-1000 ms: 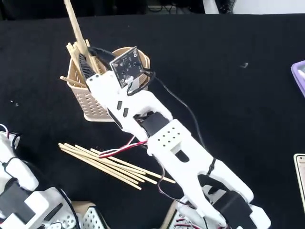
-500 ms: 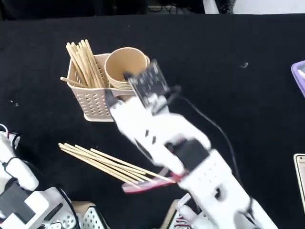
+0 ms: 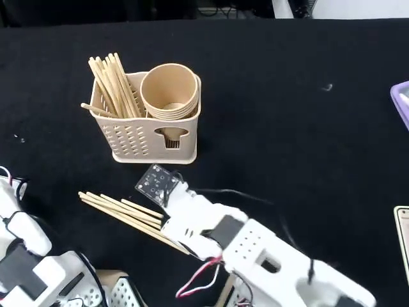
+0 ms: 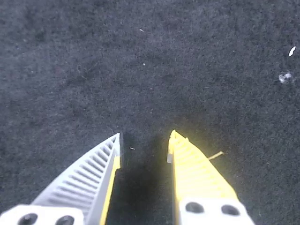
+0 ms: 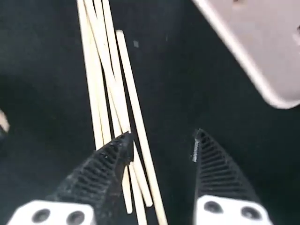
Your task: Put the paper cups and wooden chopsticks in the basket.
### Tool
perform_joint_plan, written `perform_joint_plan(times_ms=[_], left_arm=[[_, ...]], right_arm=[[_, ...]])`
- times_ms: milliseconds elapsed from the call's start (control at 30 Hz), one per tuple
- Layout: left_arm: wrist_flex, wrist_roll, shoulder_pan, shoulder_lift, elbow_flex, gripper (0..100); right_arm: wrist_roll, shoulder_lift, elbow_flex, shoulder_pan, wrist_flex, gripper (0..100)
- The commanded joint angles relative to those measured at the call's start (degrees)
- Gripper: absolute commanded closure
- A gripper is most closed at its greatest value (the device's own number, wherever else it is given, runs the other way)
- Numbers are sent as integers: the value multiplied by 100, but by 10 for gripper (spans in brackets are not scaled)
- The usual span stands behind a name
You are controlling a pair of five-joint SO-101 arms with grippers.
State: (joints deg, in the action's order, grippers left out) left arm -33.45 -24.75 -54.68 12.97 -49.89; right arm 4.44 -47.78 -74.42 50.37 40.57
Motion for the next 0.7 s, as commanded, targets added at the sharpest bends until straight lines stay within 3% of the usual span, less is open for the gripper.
perform_joint_plan(times_ms=[0,233,500,667], left_arm=[[-9,-9,66,44,295,830],[0,-9,66,44,295,830],[-9,-9,66,44,295,830],[-9,-9,66,44,295,830]], right_arm=[[70,936,470,105,-193,793],[70,2316,1174,527,-176,793],[70,3451,1727,510,-149,797],[440,3662,1842,501,-149,969]])
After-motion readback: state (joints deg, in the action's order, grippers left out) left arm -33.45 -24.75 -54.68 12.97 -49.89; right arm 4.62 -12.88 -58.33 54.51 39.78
